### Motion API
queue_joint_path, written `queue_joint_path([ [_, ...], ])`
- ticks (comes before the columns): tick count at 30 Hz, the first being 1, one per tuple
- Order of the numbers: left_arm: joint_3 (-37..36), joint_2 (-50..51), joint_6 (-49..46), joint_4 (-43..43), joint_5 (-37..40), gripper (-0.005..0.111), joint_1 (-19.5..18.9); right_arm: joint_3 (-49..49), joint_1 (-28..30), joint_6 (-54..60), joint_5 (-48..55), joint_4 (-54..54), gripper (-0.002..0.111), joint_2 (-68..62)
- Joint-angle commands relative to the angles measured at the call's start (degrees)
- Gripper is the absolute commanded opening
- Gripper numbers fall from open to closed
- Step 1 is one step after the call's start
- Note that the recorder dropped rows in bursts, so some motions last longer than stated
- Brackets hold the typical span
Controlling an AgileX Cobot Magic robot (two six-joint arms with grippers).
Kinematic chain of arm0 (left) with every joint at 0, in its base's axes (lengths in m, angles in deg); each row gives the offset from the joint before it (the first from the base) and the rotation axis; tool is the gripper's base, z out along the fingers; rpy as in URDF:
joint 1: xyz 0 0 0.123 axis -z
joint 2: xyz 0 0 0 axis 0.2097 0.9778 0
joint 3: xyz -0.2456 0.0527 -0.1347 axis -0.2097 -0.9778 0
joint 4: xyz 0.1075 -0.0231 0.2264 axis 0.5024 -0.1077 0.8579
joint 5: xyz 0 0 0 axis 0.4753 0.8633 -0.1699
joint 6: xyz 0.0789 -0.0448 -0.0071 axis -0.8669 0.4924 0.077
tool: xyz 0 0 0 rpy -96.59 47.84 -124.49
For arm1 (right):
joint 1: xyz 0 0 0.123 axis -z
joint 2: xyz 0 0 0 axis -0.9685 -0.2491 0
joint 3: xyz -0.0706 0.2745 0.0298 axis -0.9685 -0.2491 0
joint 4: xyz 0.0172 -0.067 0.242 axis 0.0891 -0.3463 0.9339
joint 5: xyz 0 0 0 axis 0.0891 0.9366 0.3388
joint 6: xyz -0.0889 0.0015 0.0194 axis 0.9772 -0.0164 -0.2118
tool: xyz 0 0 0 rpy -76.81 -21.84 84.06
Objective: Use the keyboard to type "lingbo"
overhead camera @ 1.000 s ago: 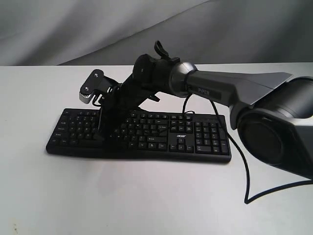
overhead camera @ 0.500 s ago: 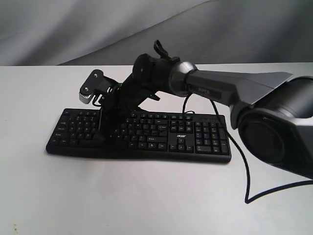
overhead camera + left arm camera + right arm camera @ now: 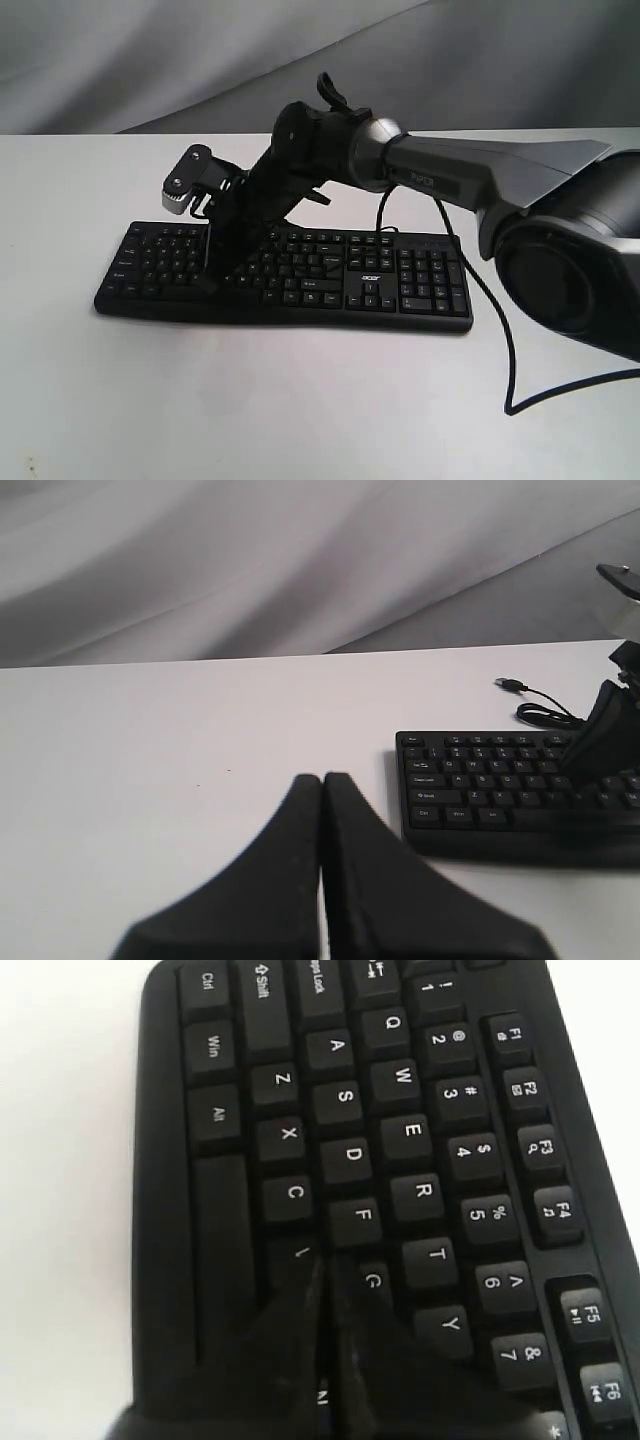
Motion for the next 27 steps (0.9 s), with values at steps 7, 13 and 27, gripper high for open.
queue_joint_path([
  [7, -0.3, -0.2, 0.1, -0.2, -0.3, 0.001, 0.3, -0.1, -0.4, -0.1, 0.4, -0.2, 0.0, 0.5],
  [13, -0.3, -0.2, 0.1, -0.2, -0.3, 0.001, 0.3, -0.1, -0.4, -0.1, 0.5, 0.2, 0.0, -0.3],
  [27, -0.3, -0.2, 0.1, -0.2, -0.3, 0.001, 0.3, 0.0, 0.2, -1.0, 0.6, -4.0, 0.0, 2.7],
])
